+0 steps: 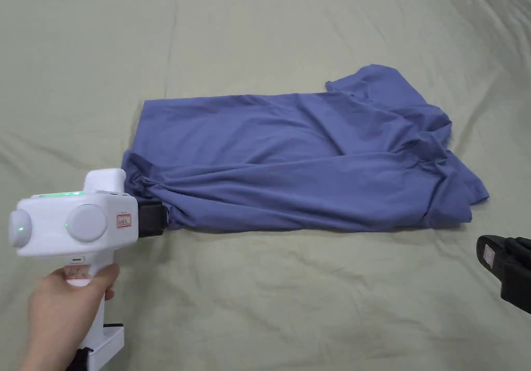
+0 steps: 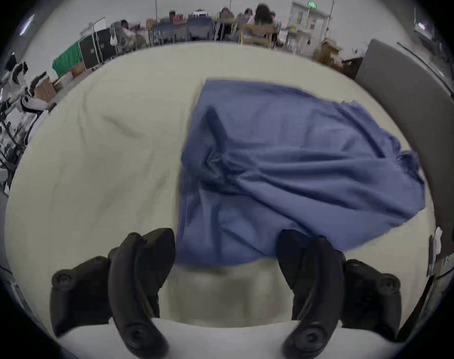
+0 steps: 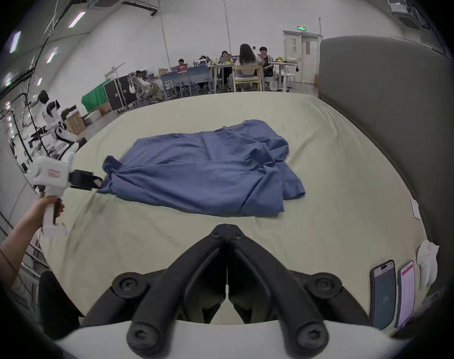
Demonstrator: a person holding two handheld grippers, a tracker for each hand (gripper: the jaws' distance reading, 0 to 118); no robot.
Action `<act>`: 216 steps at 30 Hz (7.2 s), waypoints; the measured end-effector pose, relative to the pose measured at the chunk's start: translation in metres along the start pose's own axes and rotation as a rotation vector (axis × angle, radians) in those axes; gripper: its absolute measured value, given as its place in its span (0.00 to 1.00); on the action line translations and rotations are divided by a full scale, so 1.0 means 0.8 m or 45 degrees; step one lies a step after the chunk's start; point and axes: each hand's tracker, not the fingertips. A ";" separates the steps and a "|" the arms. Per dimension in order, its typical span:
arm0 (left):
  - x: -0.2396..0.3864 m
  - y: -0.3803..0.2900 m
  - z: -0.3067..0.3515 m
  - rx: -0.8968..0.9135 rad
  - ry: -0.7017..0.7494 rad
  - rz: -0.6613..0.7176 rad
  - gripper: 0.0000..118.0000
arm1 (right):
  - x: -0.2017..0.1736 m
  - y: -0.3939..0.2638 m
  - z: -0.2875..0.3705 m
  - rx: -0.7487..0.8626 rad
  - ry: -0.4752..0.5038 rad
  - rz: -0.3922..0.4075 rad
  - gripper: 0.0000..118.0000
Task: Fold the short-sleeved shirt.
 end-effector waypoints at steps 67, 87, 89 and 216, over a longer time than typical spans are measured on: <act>-0.027 -0.213 0.328 0.252 -0.230 0.401 0.00 | 0.018 -0.037 0.076 -0.136 0.047 -0.047 0.02; 0.003 0.138 -0.038 -0.155 0.051 -0.042 0.78 | 0.004 0.026 0.006 -0.054 0.071 -0.005 0.02; 0.004 0.133 -0.065 -0.224 0.100 -0.122 0.75 | 0.008 0.024 0.001 -0.068 0.056 -0.007 0.02; 0.023 -0.105 0.279 0.174 0.139 -0.004 0.08 | -0.047 -0.038 0.082 -0.126 0.049 0.055 0.02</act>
